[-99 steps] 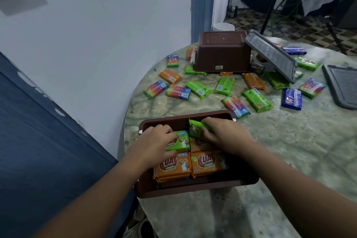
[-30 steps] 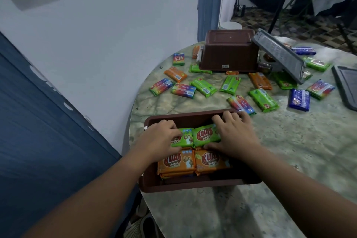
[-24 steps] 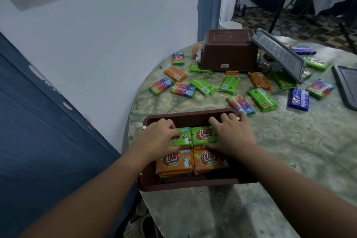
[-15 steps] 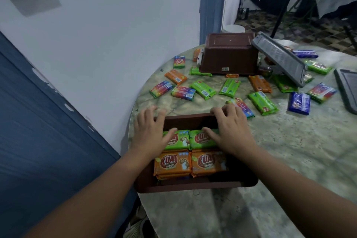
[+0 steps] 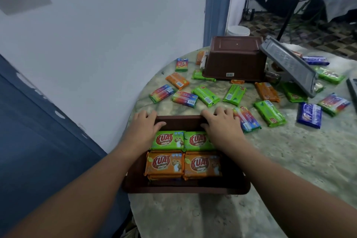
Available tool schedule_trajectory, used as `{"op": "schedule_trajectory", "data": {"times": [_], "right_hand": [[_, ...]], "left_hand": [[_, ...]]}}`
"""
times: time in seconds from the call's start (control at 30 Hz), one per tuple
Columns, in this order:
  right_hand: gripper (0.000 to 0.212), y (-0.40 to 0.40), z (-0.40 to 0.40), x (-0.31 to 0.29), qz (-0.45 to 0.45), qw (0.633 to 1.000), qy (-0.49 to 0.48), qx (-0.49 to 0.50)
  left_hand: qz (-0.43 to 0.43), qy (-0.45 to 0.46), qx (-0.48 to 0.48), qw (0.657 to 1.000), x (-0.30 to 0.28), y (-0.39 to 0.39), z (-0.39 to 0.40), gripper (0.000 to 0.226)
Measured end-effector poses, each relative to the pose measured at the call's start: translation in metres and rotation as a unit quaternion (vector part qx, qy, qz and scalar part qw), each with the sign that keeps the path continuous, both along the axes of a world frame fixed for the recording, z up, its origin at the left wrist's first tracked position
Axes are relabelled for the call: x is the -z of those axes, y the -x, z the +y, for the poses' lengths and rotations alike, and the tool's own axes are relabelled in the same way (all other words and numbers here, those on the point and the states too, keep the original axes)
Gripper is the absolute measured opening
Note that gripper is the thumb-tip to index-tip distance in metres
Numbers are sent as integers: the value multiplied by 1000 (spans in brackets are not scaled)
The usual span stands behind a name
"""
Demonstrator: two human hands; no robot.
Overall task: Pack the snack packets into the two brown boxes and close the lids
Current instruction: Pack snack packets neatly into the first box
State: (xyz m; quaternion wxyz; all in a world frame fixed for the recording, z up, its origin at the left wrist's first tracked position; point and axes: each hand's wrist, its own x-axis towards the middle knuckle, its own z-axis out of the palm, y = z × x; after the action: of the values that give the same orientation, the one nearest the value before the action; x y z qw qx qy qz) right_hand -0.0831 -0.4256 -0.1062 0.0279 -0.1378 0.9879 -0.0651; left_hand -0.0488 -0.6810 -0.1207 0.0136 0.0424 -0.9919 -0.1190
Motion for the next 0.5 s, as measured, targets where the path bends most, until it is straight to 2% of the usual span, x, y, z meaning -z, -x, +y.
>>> {"op": "schedule_trajectory", "data": {"times": [0.23, 0.5], "right_hand": [[35, 37, -33, -1, -3, 1000, -2, 30], [35, 49, -52, -2, -7, 997, -10, 72]], "left_hand": [[-10, -5, 35, 999, -4, 56, -33, 46], [33, 12, 78, 996, 0, 87, -50, 45]]}}
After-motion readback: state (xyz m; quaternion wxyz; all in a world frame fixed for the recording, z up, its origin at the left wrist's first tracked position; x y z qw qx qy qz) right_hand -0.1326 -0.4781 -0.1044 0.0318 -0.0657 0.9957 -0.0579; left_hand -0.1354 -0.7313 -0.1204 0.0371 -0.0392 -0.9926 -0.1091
